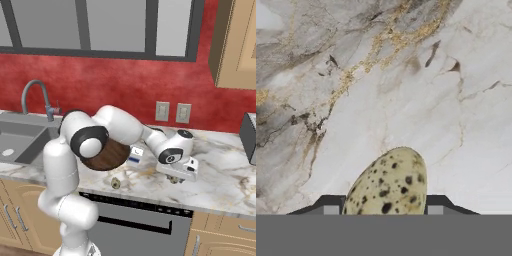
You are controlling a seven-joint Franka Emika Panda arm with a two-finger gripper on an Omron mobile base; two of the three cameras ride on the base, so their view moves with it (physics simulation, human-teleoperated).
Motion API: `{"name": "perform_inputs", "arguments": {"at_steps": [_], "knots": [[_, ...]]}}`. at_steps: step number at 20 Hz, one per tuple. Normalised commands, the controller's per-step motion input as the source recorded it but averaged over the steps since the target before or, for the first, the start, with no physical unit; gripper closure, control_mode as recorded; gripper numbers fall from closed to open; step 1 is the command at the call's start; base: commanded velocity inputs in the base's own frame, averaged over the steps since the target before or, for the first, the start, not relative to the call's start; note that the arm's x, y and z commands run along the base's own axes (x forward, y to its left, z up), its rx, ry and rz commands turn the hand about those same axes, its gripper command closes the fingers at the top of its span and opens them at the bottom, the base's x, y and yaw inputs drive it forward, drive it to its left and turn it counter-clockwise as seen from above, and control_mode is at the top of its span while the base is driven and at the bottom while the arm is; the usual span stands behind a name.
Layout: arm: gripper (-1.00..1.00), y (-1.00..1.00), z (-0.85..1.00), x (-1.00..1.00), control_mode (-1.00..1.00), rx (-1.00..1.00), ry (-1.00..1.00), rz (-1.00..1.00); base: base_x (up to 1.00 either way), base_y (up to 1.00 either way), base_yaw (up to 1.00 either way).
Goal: Gather the eggs and milk located in the vicinity of the sink area and place them right next to the bowl.
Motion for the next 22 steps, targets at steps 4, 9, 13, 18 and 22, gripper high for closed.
{"name": "perform_inputs", "arguments": {"at_steps": [4,9,13,18,22], "knots": [[1.0,0.3,-0.01,-0.1,-1.0,0.0,-0.01,0.0,0.0,0.0,0.0],[1.0,0.79,0.0,-0.36,-1.0,0.0,0.0,0.0,0.0,0.0,0.0],[1.0,0.79,0.18,-0.47,-1.0,-0.03,0.0,0.0,0.0,0.0,0.0],[1.0,0.85,0.02,-0.29,-1.0,-0.01,0.0,-0.02,0.0,0.0,0.0],[1.0,0.6,0.0,-0.14,-1.0,0.0,-0.06,0.0,0.0,0.0,0.0]]}}
